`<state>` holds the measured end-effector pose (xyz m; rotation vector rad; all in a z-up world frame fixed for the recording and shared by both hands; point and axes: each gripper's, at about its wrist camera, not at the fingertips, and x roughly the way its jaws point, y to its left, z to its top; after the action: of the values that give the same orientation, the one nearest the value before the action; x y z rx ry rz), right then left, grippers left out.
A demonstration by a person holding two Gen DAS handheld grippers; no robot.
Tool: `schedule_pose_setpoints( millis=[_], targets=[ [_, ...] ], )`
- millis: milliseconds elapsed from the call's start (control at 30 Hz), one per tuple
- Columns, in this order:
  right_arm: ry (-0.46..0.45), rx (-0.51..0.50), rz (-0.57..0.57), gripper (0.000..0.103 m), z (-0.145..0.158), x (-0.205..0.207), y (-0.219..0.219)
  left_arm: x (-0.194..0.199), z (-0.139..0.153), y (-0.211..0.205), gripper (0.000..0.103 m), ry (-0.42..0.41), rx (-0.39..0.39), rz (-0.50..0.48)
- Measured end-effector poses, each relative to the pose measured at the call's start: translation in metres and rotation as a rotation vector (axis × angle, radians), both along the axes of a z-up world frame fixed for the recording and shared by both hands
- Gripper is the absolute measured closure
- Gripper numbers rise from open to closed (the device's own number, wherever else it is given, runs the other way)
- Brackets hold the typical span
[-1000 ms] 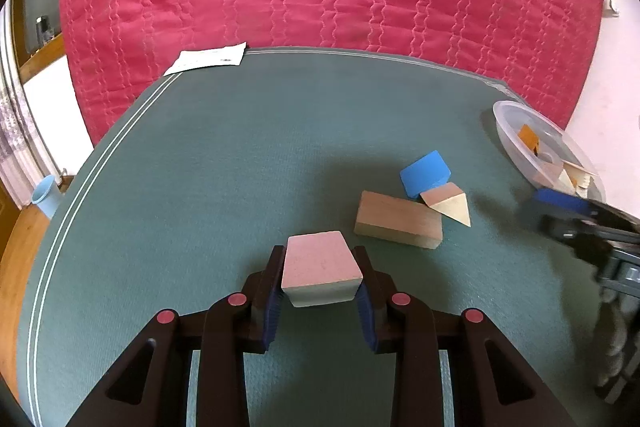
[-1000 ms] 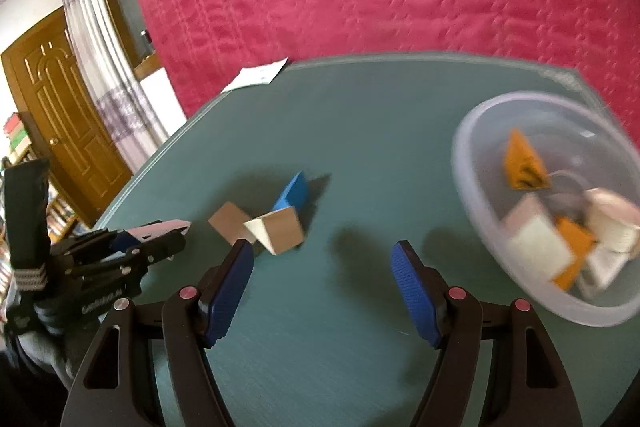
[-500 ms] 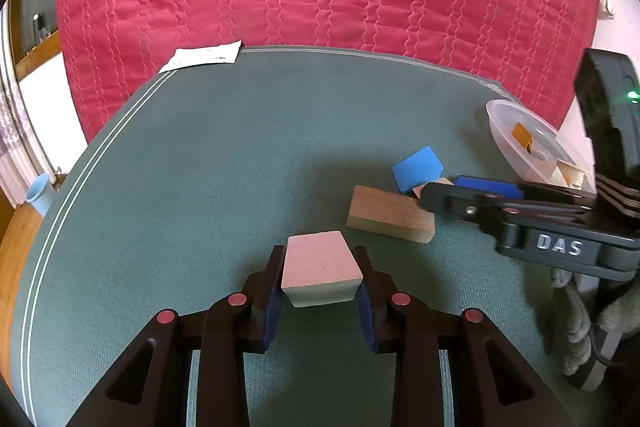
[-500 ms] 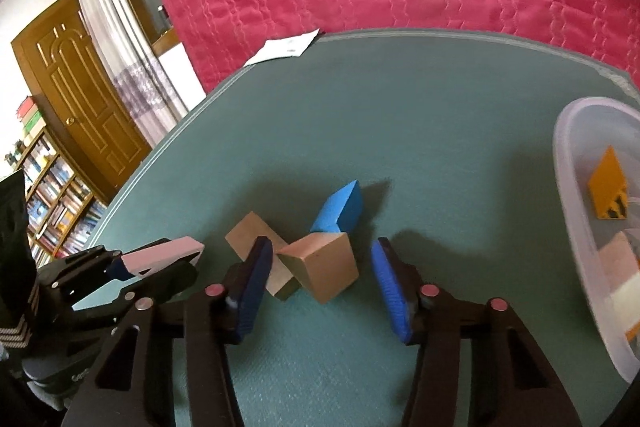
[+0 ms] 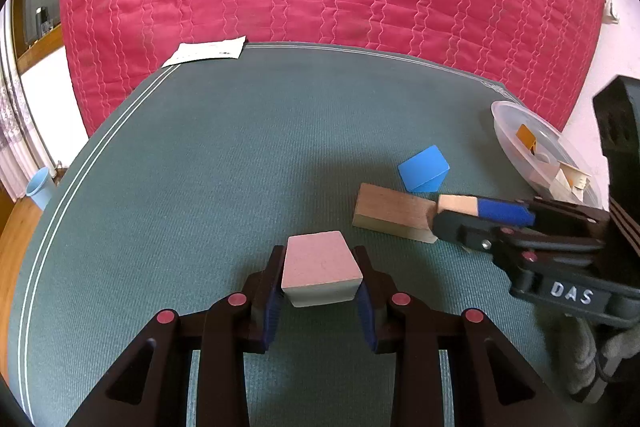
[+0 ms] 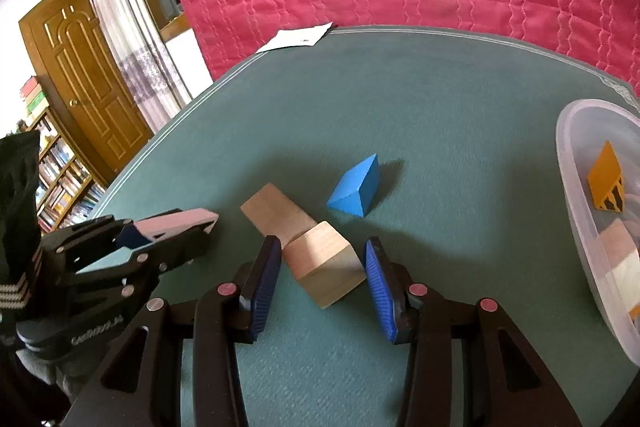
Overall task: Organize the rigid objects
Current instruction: 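Grasp the beige cube with the right gripper while the left gripper holds the pink block, then carry the pink block and beige cube into the bowl and release both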
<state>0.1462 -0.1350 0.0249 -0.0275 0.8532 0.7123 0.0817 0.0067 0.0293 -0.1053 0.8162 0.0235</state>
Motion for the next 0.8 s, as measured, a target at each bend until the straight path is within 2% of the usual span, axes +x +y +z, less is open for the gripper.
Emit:
schedule_pose_setpoints(
  millis=[233, 800],
  targets=[
    [-0.004, 0.01, -0.032, 0.059, 0.003, -0.012, -0.018, 0.0, 0.0, 0.001, 0.069, -0.001, 0.001, -0.002],
    [-0.077, 0.056, -0.21, 0.059, 0.029, -0.019, -0.086, -0.002, 0.001, -0.004, 0.069, -0.009, 0.02, -0.007]
  ],
)
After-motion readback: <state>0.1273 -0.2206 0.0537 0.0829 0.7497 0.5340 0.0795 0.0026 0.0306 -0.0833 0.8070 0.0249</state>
